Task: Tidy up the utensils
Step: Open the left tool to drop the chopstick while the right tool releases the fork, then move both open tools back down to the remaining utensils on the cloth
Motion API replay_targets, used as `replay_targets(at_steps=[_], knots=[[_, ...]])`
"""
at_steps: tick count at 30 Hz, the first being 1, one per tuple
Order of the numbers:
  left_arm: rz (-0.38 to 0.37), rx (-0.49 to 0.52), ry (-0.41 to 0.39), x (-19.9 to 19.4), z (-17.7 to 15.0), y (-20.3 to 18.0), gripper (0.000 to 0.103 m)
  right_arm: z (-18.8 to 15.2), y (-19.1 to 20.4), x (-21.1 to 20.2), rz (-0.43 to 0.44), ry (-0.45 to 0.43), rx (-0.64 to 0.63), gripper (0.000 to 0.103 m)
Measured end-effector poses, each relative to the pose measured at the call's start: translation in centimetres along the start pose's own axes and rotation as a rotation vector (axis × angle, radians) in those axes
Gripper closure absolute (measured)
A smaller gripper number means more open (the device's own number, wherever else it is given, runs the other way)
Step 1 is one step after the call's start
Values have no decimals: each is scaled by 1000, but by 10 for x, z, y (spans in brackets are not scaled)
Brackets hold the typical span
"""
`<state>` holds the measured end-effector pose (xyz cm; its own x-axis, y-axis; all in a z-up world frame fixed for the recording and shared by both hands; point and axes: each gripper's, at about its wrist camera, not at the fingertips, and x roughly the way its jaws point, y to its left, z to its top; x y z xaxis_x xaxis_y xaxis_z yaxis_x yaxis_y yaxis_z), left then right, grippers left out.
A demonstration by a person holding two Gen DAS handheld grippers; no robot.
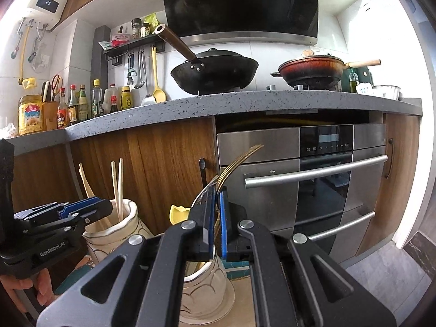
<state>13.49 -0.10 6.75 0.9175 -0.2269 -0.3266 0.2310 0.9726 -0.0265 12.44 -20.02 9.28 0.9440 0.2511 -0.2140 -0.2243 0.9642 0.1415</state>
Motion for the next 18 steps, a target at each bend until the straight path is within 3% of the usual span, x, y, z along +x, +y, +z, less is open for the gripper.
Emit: replay_targets(at_steps=[2, 4, 7, 9, 13, 18], knots=[[-3, -12, -1, -3, 1, 1, 61, 0, -1, -1, -8, 3, 7, 94], [-2, -15, -5, -7, 2, 0, 58, 2, -4, -4, -12, -3, 18, 73], [-2, -14, -11, -16, 4, -2, 44, 2, -10, -10, -2, 5, 55, 53], [-2, -17, -20, -24, 6, -3, 40, 2, -14, -14, 5, 13, 82, 41], [0, -23, -33, -41, 10, -4, 33, 2, -17, -23, 24, 32, 107, 27], [6, -38, -49, -64, 13, -3, 29, 3, -17, -41, 31, 43, 109, 17]])
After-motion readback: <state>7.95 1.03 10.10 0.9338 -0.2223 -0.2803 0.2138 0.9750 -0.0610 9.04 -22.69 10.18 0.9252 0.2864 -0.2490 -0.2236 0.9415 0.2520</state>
